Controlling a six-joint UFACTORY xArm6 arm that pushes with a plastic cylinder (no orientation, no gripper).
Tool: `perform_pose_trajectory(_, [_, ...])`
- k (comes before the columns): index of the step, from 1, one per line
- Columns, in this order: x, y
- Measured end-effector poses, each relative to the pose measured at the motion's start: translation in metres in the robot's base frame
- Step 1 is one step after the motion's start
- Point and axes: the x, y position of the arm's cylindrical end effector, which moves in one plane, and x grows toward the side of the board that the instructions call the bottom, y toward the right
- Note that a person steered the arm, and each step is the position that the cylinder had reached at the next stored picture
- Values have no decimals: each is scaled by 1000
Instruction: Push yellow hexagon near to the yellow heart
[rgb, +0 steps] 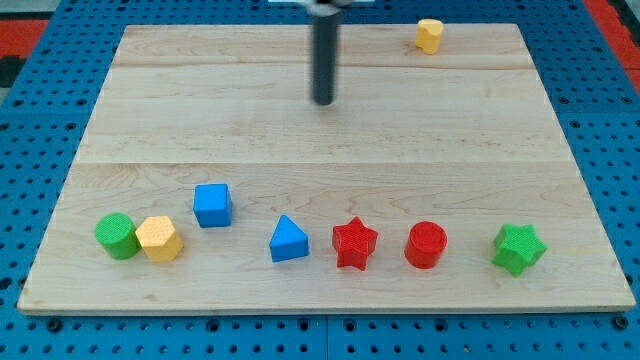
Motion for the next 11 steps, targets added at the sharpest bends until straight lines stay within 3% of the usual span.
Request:
perform_pose_trajectory(1, [33,-123])
perform_pose_trajectory(2, [89,-163])
perform_pose_trajectory(3, [133,-139])
perform_pose_trajectory(4, [146,-115])
perform_pose_trajectory(7, [248,-87])
perform_pose_trajectory(8, [237,-124])
perform_pose_trajectory(10, [181,-119])
perform_pose_trajectory(11, [192,-112])
